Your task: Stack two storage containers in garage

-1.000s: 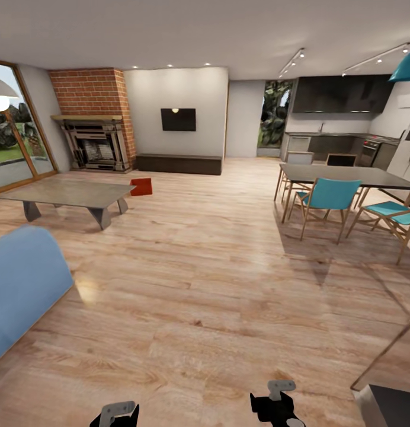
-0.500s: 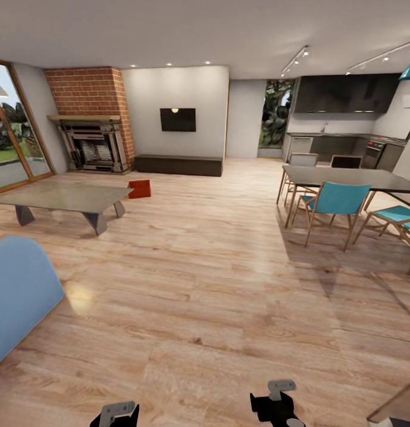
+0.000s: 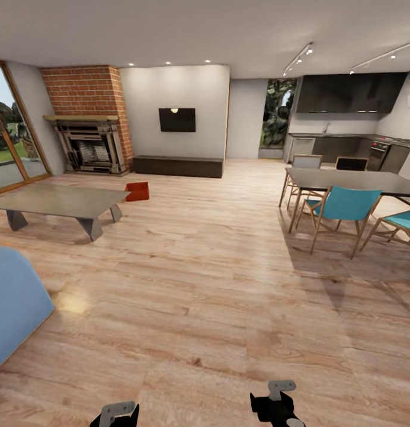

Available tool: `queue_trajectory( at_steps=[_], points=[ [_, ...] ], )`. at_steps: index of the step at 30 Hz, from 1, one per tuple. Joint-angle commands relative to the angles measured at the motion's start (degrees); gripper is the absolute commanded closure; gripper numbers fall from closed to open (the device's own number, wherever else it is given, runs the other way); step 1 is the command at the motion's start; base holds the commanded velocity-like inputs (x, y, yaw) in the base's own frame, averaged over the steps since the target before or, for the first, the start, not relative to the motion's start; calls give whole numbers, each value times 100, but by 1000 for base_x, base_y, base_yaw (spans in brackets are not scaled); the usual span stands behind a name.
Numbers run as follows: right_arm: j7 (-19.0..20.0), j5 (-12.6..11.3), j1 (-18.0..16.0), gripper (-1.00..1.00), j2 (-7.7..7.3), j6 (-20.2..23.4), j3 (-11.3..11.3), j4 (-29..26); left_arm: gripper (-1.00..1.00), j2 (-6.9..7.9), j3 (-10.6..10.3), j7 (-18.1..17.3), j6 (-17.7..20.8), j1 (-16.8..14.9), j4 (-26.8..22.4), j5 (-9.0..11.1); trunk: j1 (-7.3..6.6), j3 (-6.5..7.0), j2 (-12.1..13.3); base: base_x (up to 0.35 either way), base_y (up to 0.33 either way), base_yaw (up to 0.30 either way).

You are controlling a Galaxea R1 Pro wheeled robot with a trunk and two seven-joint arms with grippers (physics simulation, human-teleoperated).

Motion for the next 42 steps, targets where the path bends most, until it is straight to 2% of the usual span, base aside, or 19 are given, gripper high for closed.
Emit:
queue_trajectory(
  at_steps=[1,29,42],
  points=[
    [-29,1,-4,-100,0,-15,30,6,-100,-6,49,-46,-13,-4,2,-28,4,-6,-3,347,0,0],
    [-31,1,-4,-100,0,-15,30,6,-100,-6,49,-46,-14,-4,2,-28,4,-6,-3,347,0,0],
    [-30,1,-4,-100,0,-15,30,6,-100,-6,49,-46,-11,-4,2,-28,4,-6,-3,347,-90,0]
  ],
)
